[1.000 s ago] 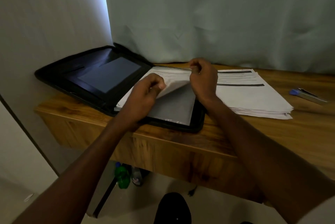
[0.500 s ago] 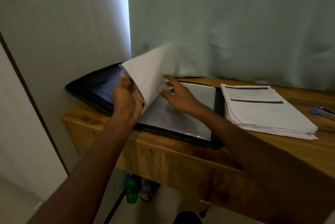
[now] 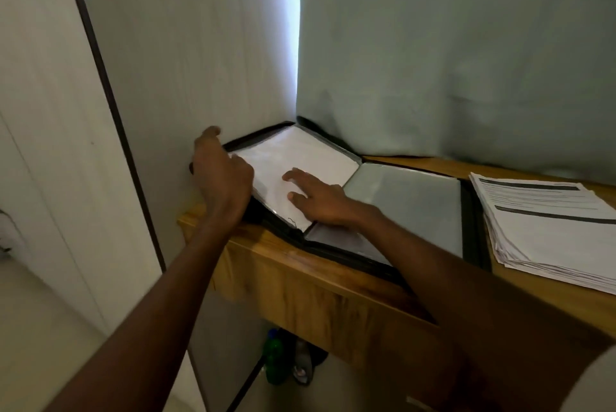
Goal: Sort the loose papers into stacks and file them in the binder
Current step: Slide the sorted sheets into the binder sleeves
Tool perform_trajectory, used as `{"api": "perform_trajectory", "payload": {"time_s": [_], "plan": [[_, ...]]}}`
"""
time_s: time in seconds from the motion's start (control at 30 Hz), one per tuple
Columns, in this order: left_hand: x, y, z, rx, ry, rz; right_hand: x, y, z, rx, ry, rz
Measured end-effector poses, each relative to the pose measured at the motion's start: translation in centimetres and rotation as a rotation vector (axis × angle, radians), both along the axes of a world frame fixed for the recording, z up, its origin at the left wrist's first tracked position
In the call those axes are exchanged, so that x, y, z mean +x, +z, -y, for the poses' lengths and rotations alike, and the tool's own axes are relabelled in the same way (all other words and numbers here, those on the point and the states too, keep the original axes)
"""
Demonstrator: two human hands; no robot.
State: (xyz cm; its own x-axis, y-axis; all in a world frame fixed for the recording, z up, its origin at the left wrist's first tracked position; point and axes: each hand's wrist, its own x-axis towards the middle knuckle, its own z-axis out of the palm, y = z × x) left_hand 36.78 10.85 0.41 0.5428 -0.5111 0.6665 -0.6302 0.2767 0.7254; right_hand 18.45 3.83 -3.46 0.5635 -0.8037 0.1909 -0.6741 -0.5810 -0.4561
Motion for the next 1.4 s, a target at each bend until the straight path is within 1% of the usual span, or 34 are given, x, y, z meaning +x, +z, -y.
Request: {"api": "perform_trajectory", "payload": {"time_s": [0.03,0.07,0.1,0.13,0.17,0.2,0.27,0.33,0.4,0.5,0.57,0.63,0.73,0.8,0.87,0.93,1.03,1.07,1.13,1.17,1.2,1.3,1.33,1.4], "plan": [[0.1,-0.3,0.3,0.050,-0.006,0.168,0.1,-0.3,-0.1,-0.005,-0.010,-0.009],[0.3,-0.6,0.7,0.160,0.016,0.359,0.2,-0.5,-0.2,-0.009,-0.018,-0.015],[0.5,-0.8,0.9,0.314,0.060,0.529,0.2,-0.3,-0.2,0.005,-0.024,-0.023],[0.6,-1.1,0.8,0.468,0.098,0.630,0.1,-0.1,-0.1,0.044,-0.012,-0.019],[0.6,-1.2,0.6,0.580,0.114,0.666,-0.2,0.5,-0.1,0.101,0.013,0.008],[0.6,-1.3,0.4,0.630,0.116,0.667,-0.6,0.9,-0.1,0.157,0.042,0.053],[0.1,-1.0,0.2,0.648,0.146,0.696,-1.9,1.6,-0.1,0.216,0.073,0.148],[-1.2,-0.6,0.0,0.631,0.181,0.743,-3.6,1.7,-0.6,0.207,0.063,0.215],[-3.2,-0.3,-0.2,0.560,0.152,0.750,-5.7,1.6,-0.8,0.126,0.012,0.250],[-7.1,-0.1,0.6,0.502,-0.030,0.730,-10.3,2.1,-0.9,-0.070,-0.083,0.219],[-10.2,-0.1,1.9,0.517,-0.214,0.707,-14.3,2.6,-0.8,-0.165,-0.228,0.176],[-13.6,-0.1,3.5,0.588,-0.387,0.660,-18.9,3.2,-0.9,-0.200,-0.411,0.112],[-18.5,-1.2,5.7,0.726,-0.489,0.690,-25.4,3.2,-1.8,-0.214,-0.561,0.040],[-21.3,-2.4,6.5,0.829,-0.489,0.752,-28.6,2.2,-2.8,-0.209,-0.623,0.026],[-23.4,-3.7,6.6,0.921,-0.459,0.804,-30.3,1.2,-3.3,-0.179,-0.647,0.013],[-25.2,-4.0,6.4,0.948,-0.401,0.859,-31.2,1.1,-2.7,-0.181,-0.656,0.055],[-26.8,-2.5,6.7,0.958,-0.342,0.944,-31.5,2.2,-2.2,-0.229,-0.739,0.154],[-27.3,-1.7,7.2,0.976,-0.343,0.989,-31.9,2.6,-2.2,-0.238,-0.792,0.149],[-28.6,-0.3,7.9,1.007,-0.390,1.060,-32.9,3.2,-2.4,-0.238,-0.922,0.070],[-29.4,0.3,8.2,0.982,-0.437,1.064,-33.7,3.2,-2.5,-0.228,-0.987,0.024],[-30.5,0.7,8.3,0.930,-0.504,1.030,-34.5,3.2,-2.5,-0.214,-1.052,-0.010],[-35.4,0.8,8.5,0.731,-0.665,0.837,-38.0,2.8,-2.6,-0.147,-1.206,-0.064],[-37.0,0.5,8.7,0.696,-0.669,0.812,-39.0,2.5,-2.7,-0.108,-1.247,-0.095],[-39.9,-0.5,9.3,0.699,-0.632,0.813,-40.6,2.1,-2.8,-0.043,-1.295,-0.138]]}}
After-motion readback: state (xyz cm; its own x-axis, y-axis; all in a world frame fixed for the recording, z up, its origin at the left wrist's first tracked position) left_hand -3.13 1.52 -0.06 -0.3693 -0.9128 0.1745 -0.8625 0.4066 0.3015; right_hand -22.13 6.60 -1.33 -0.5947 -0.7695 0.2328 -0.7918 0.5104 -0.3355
